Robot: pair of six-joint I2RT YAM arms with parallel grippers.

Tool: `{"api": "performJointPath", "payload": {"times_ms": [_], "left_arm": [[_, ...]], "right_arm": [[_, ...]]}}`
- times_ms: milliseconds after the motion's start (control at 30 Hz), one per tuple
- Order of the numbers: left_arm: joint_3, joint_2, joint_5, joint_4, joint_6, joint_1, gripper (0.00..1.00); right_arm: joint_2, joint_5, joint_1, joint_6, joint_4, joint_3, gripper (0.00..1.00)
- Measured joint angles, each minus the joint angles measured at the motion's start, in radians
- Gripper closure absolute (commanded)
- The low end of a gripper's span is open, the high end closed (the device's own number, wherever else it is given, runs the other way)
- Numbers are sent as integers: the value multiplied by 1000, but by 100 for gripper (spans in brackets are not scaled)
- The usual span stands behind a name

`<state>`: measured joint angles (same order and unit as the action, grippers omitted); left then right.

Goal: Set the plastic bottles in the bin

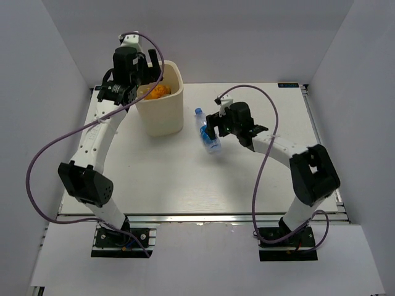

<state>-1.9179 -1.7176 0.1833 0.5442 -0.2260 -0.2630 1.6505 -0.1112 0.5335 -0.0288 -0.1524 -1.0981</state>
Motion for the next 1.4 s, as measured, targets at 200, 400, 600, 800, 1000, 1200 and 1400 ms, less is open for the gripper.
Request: {"api": "performJointPath", "payload": {"times_ms": [200, 400, 600, 800, 1000, 1200, 1400], "left_arm": [[234, 170, -74, -65, -50, 0, 2], [417, 303, -191, -137, -88, 0, 2], [505, 362, -307, -214, -152, -2, 2], [515, 340, -374, -255, -201, -40, 2], [515, 274, -394, -291, -225, -146, 2], [515, 191, -448, -376, -290, -205, 2], [515, 146, -480, -478, -369, -215, 2]], "right_arm": [[232, 37, 22, -34, -15, -103, 11], [334, 65, 31, -65, -12, -116, 22], [323, 86, 37, -99, -33, -96, 58], [100, 102, 37, -126, -79, 99, 60], [-219, 60, 37, -165, -178, 250, 60], [-398, -76, 39, -206, -267, 321, 60], [-453, -184, 42, -234, -290, 359, 60]]}}
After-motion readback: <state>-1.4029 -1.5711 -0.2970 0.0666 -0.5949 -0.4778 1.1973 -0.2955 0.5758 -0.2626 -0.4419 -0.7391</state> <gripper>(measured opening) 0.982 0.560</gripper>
